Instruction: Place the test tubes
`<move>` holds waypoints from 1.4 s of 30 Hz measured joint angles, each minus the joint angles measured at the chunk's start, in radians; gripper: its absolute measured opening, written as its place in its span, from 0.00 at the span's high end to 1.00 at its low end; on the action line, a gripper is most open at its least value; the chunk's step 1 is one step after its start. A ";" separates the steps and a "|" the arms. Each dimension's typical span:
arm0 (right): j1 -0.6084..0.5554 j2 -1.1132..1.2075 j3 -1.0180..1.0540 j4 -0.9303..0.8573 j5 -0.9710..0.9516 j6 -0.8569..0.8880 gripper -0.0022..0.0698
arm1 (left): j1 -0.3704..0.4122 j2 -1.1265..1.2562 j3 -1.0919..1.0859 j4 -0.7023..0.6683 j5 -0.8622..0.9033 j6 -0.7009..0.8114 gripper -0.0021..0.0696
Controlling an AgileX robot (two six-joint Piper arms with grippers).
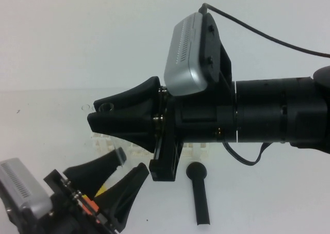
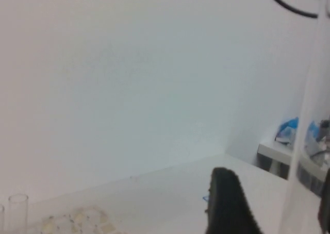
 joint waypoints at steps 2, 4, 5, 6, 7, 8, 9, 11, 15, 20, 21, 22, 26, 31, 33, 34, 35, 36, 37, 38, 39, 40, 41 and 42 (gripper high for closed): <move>0.000 0.000 0.000 0.000 -0.015 -0.004 0.80 | 0.000 -0.034 0.000 -0.002 0.000 0.000 0.43; 0.000 0.000 0.000 0.000 -0.049 -0.025 0.80 | 0.000 -0.083 0.000 -0.002 0.003 0.002 0.41; 0.000 0.000 0.000 0.000 -0.066 -0.034 0.80 | 0.000 -0.105 0.000 -0.002 0.020 0.002 0.42; 0.000 0.000 0.000 0.000 -0.090 -0.043 0.80 | 0.000 -0.136 0.000 -0.002 0.065 0.002 0.42; 0.000 0.000 0.000 0.000 -0.115 -0.050 0.80 | 0.000 -0.168 0.000 -0.002 0.125 0.002 0.44; 0.000 -0.002 0.000 0.000 -0.135 -0.054 0.80 | 0.000 -0.202 0.000 0.001 0.176 0.002 0.46; 0.000 -0.004 0.000 0.000 -0.158 -0.063 0.80 | 0.000 -0.239 0.000 0.006 0.237 0.002 0.48; 0.000 -0.011 0.000 0.000 -0.202 -0.080 0.80 | 0.000 -0.313 0.000 0.019 0.348 0.007 0.56; 0.000 -0.022 -0.003 0.004 -0.267 -0.106 0.80 | 0.000 -0.466 0.000 0.042 0.547 0.017 0.73; 0.000 -0.023 -0.008 0.008 -0.284 -0.107 0.80 | 0.000 -0.639 0.002 0.043 0.796 0.017 0.92; 0.000 -0.023 -0.008 0.008 -0.287 -0.109 0.80 | 0.000 -0.674 0.002 0.043 0.839 0.017 0.94; 0.000 -0.024 -0.008 0.008 -0.291 -0.109 0.80 | 0.000 -0.709 0.002 0.043 0.883 0.015 0.95; 0.000 -0.024 -0.008 0.009 -0.299 -0.109 0.80 | 0.000 -0.825 0.002 0.032 1.041 0.015 0.97; 0.000 -0.024 -0.008 0.009 -0.299 -0.109 0.80 | 0.000 -0.919 0.002 0.008 1.135 0.013 0.97; 0.000 -0.024 -0.008 0.009 -0.299 -0.109 0.80 | 0.000 -0.940 0.002 0.005 1.177 -0.013 0.97; 0.000 -0.024 -0.008 0.009 -0.299 -0.111 0.80 | 0.000 -0.950 0.002 0.005 1.201 -0.025 0.97; 0.000 -0.024 -0.008 0.009 -0.299 -0.111 0.80 | 0.000 -0.956 0.002 0.002 1.227 -0.028 0.97; 0.000 -0.024 -0.008 0.009 -0.301 -0.111 0.80 | 0.000 -0.962 0.002 0.002 1.260 -0.031 0.97; 0.000 -0.024 -0.008 0.009 -0.306 -0.111 0.80 | 0.000 -0.964 0.002 0.002 1.297 -0.031 0.97; 0.000 -0.024 -0.008 0.009 -0.311 -0.112 0.80 | 0.000 -0.964 0.002 0.002 1.324 -0.031 0.97; 0.000 -0.024 -0.008 0.011 -0.315 -0.112 0.80 | 0.000 -0.964 0.002 0.000 1.354 -0.031 0.97; 0.000 -0.024 -0.008 0.011 -0.318 -0.112 0.80 | 0.000 -0.964 0.002 -0.007 1.371 -0.034 0.97; 0.000 -0.024 -0.008 0.011 -0.319 -0.112 0.80 | 0.000 -0.964 0.002 -0.020 1.373 -0.048 0.97; 0.000 -0.024 -0.008 0.011 -0.321 -0.113 0.80 | 0.000 -0.964 0.002 -0.042 1.366 -0.062 0.97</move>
